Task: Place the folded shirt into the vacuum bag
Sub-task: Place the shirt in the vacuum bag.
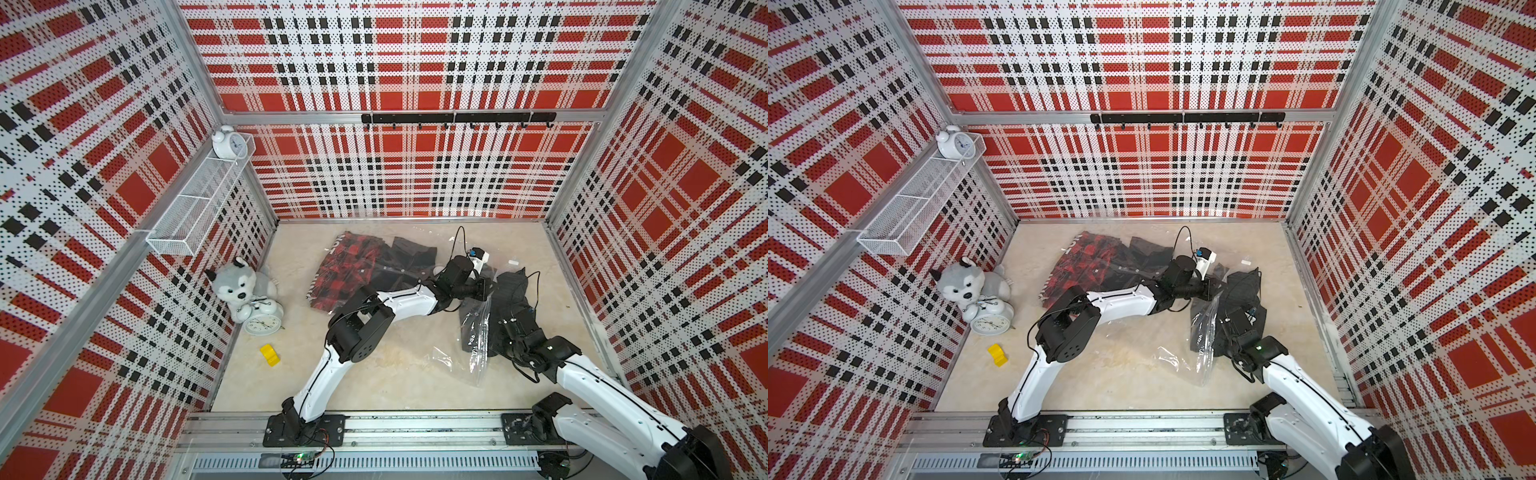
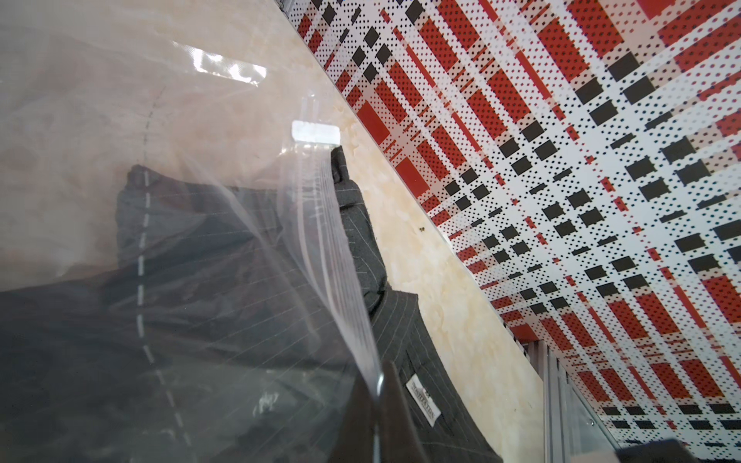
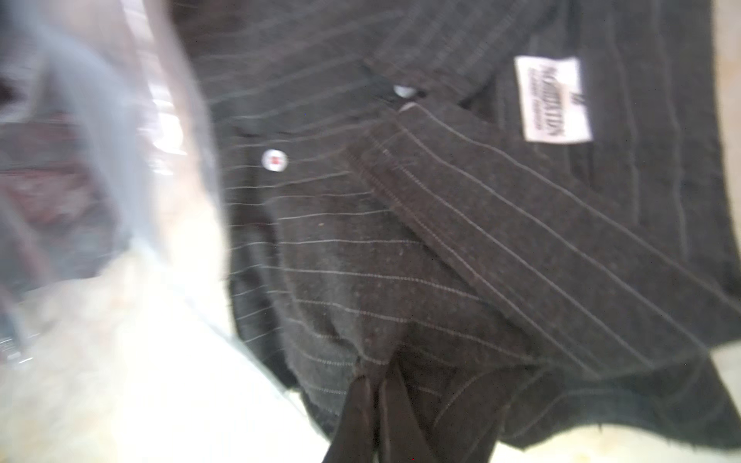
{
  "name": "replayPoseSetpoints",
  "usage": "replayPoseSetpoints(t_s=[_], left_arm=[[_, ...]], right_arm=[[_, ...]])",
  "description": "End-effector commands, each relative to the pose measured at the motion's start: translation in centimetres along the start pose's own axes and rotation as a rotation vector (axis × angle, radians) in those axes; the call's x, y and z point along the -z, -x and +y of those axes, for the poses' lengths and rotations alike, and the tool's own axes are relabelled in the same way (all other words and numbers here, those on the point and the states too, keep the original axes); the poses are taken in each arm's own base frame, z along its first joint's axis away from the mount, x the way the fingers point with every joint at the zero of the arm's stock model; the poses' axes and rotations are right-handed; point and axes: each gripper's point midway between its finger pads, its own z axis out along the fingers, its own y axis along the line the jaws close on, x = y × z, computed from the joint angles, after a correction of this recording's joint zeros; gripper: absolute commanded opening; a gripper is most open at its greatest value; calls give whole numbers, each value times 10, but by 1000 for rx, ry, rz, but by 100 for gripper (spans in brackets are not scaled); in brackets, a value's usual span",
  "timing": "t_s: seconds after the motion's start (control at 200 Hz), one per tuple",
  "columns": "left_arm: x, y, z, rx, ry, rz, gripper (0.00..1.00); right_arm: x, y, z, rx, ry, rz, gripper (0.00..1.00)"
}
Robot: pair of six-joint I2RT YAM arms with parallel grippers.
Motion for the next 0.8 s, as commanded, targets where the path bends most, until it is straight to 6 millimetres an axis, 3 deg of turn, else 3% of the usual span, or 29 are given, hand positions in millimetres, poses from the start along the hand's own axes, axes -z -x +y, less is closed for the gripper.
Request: replayPoseSetpoints(t_s=[0.0, 0.1, 0.391, 0.476, 0.561, 0.696, 0.797], left_arm=[[17, 23, -35, -35, -55, -45, 0], [20, 26, -39, -39, -59, -51, 0], [26, 32, -48, -42, -74, -66, 0], [26, 32, -51, -44, -80, -65, 0], [25, 31, -50, -43, -79, -61, 0], [22, 27, -48, -39, -78, -53, 0], [21, 28, -49, -40, -80, -56, 0]], right_arm=[[7, 8, 36, 16, 154, 5, 0], [2, 6, 46, 20, 188, 29, 0], [-28, -21, 32, 1, 180, 107, 0], [-29, -22, 22, 17, 133, 107, 27], [-18, -11, 15, 43, 77, 65, 57], [10, 14, 13, 47, 64, -59, 84], [26, 28, 6, 23, 51, -127, 94]])
